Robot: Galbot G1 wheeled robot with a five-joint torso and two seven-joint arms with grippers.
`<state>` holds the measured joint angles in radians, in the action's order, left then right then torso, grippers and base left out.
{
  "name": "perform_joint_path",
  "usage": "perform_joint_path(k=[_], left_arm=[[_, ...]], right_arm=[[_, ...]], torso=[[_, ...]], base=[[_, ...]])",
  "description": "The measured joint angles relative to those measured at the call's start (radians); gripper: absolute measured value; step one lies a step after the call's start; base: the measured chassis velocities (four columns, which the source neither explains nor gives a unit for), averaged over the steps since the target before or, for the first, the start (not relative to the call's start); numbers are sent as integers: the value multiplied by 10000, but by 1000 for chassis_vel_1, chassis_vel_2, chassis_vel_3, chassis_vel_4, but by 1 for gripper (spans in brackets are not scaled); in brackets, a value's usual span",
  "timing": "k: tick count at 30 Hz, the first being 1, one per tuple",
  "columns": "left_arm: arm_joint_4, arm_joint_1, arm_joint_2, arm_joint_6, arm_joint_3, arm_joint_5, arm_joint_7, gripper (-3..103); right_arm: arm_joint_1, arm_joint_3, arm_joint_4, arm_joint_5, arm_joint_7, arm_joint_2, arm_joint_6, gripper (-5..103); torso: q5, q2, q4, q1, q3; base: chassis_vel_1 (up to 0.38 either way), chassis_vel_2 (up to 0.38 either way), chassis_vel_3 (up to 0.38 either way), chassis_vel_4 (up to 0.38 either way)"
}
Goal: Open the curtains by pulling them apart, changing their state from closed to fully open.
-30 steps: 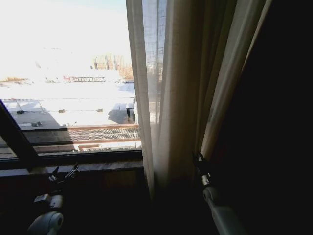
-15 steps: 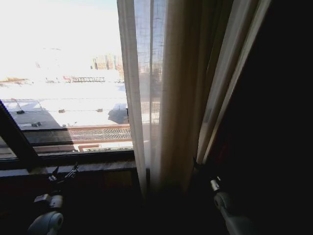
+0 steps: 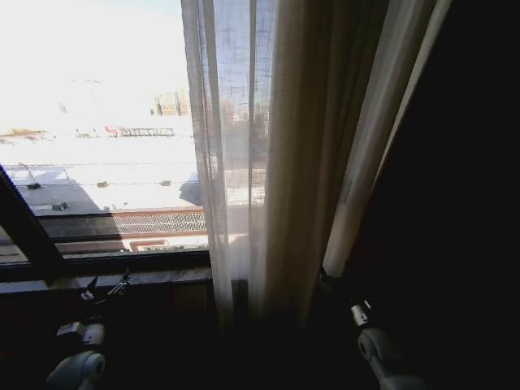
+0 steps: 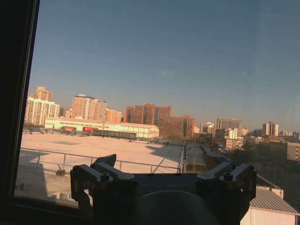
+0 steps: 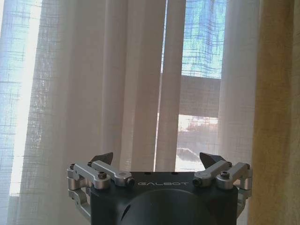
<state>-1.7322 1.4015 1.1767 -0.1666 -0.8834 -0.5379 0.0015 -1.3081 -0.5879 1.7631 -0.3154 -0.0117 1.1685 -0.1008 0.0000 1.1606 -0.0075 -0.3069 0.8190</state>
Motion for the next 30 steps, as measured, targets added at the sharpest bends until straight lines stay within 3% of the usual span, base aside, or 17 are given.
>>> perform_joint_path(k=[16,30], left_arm=[[0,0,0,0,1,0,0,100],[0,0,0,0,1,0,1,100]], right_arm=[[-415,6,547,181,-148,155,-158,100],[-432,14,523,316,-285,241,-174,100]], torso=[[1,0,0,0,0],[-2,1,-1,0,1]], base=[[121,47,-122,-51],[311,281,-318,-262]])
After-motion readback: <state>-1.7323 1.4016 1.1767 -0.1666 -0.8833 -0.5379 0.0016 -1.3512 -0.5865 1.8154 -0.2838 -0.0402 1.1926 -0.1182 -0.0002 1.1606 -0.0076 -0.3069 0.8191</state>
